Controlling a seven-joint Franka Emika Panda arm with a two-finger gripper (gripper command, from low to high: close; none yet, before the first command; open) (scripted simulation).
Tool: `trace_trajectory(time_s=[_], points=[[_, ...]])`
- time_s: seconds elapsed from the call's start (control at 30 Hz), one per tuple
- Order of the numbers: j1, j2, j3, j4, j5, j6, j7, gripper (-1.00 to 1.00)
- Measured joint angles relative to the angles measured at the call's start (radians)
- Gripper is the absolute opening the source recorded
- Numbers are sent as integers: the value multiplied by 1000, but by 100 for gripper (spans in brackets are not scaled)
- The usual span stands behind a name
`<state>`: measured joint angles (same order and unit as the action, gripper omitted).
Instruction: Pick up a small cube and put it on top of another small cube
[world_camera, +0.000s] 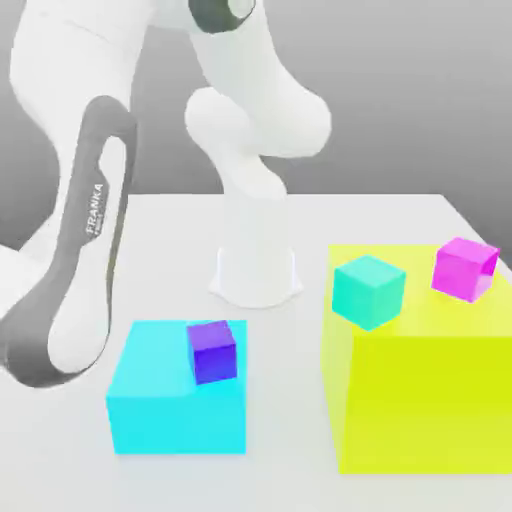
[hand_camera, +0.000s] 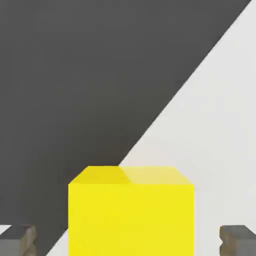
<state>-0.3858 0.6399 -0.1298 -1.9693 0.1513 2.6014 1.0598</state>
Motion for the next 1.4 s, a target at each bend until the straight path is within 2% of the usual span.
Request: trace_trajectory(time_s=[0.13, 0.23, 0.37, 0.67, 1.13, 1.27, 1.3, 1.4], points=[[-2, 16, 2, 4, 5, 12, -4, -100], [7, -47, -10, -11, -6, -37, 4, -100], [56, -187, -2, -58, -51, -127, -16, -100], [210, -517, 129, -201, -138, -308, -191, -100], [499, -1029, 266, -425, -87, -595, -600, -100], [520, -1028, 287, -522, -76, -496, -638, -100], [520, -1017, 291, -546, -75, -461, -640, 100], [520, -1017, 291, -546, -75, -461, -640, 100]])
